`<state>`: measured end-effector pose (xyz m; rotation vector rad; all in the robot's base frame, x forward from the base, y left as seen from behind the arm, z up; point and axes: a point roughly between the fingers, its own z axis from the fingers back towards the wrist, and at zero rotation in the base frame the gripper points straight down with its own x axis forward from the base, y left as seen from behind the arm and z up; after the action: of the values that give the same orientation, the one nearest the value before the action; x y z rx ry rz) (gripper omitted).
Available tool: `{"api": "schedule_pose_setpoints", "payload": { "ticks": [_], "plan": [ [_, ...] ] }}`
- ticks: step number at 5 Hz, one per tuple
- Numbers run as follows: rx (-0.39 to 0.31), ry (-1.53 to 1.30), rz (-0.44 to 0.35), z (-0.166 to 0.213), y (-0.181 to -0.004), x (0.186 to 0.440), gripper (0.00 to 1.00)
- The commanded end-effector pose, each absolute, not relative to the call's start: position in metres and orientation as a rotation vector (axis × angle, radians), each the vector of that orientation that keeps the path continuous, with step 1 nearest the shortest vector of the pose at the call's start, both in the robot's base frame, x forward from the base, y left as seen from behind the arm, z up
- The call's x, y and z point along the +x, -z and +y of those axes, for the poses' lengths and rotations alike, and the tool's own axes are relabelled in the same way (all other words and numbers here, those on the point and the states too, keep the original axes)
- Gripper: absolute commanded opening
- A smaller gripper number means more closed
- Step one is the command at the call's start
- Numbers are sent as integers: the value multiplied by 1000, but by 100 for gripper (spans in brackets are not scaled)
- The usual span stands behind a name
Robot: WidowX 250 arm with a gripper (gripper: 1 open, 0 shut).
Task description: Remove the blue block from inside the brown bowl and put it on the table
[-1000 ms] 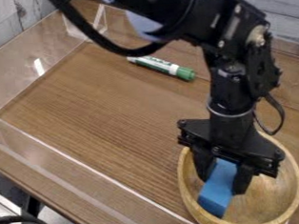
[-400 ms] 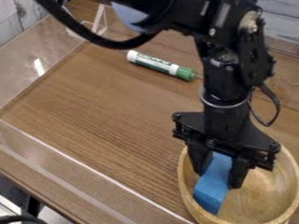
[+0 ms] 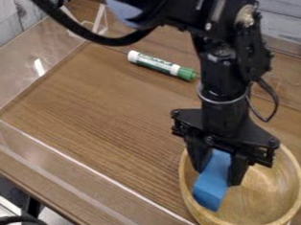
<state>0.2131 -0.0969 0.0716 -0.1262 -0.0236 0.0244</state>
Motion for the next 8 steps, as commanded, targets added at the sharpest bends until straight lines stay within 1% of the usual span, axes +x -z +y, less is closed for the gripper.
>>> {"api": "schedule_pose_setpoints", "payload": {
  "ticks": [1, 8],
  "plan": [
    [-155, -25, -83, -98, -90, 223, 0],
    [-153, -10, -71, -85, -106, 223, 0]
  ]
}}
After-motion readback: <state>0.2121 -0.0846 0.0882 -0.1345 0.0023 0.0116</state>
